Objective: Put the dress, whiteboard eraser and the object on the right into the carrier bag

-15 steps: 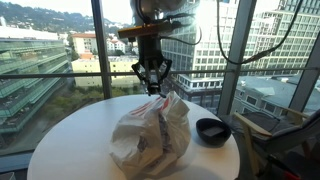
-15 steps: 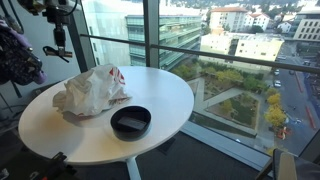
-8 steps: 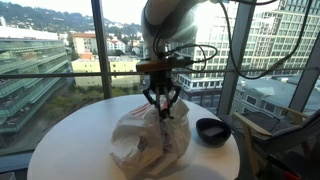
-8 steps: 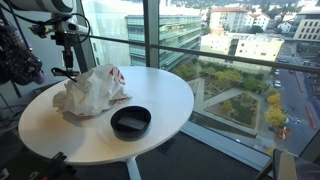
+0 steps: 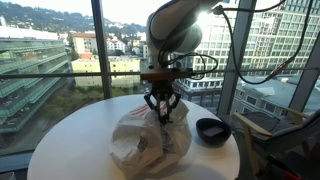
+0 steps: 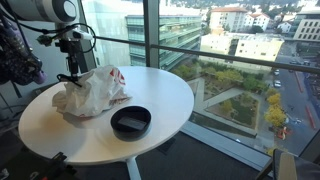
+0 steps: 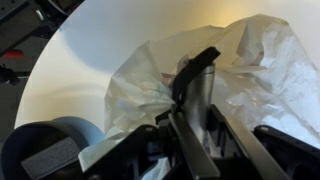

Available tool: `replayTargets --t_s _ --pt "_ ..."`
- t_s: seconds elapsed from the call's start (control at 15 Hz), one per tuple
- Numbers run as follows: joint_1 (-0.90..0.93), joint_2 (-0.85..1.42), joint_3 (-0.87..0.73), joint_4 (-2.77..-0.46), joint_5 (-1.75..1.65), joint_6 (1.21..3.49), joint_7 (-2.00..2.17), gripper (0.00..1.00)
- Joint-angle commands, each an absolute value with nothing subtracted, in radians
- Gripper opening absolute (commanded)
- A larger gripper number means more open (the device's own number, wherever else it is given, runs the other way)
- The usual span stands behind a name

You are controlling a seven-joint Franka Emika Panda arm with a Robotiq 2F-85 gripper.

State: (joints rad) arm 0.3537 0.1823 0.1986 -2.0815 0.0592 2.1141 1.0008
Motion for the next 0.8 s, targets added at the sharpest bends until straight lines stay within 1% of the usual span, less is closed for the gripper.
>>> replayTargets --t_s 0.0,0.33,0.73 --pt "0.321 0.169 0.192 -2.133 0.042 2.148 0.993 0.13" --pt "0.315 0.220 0.175 -2.130 -0.060 2.235 1.000 0.13" --pt "0.370 0.308 0.156 -2.107 -0.258 2.483 1.017 0.13"
